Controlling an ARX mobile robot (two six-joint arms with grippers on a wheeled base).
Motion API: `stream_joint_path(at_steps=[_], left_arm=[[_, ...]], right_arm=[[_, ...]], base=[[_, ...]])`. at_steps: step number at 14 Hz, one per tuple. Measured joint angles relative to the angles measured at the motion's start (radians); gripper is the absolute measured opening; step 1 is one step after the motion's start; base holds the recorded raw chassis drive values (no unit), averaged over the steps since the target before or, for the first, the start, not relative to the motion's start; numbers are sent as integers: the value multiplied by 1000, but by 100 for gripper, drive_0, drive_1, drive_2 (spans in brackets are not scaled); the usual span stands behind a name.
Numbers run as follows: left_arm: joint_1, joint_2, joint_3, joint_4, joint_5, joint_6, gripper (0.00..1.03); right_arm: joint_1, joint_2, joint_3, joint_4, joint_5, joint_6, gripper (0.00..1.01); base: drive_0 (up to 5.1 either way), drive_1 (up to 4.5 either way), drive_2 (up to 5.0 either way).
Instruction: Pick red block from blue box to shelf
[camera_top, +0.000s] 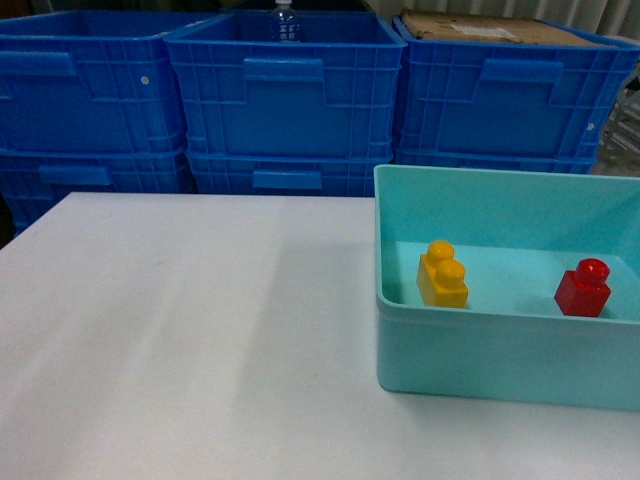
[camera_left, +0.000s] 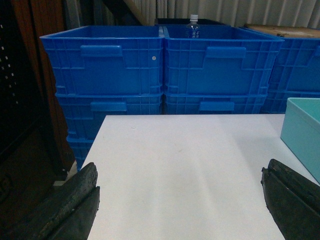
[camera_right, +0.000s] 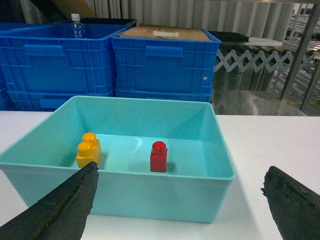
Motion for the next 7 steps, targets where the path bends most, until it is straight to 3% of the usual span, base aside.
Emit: stream_joint_path(at_steps=[7], left_arm=[[0, 0, 0, 0, 0, 0, 98]], right_arm=[[0, 0, 0, 0, 0, 0, 98]], base=[[0, 0, 0]])
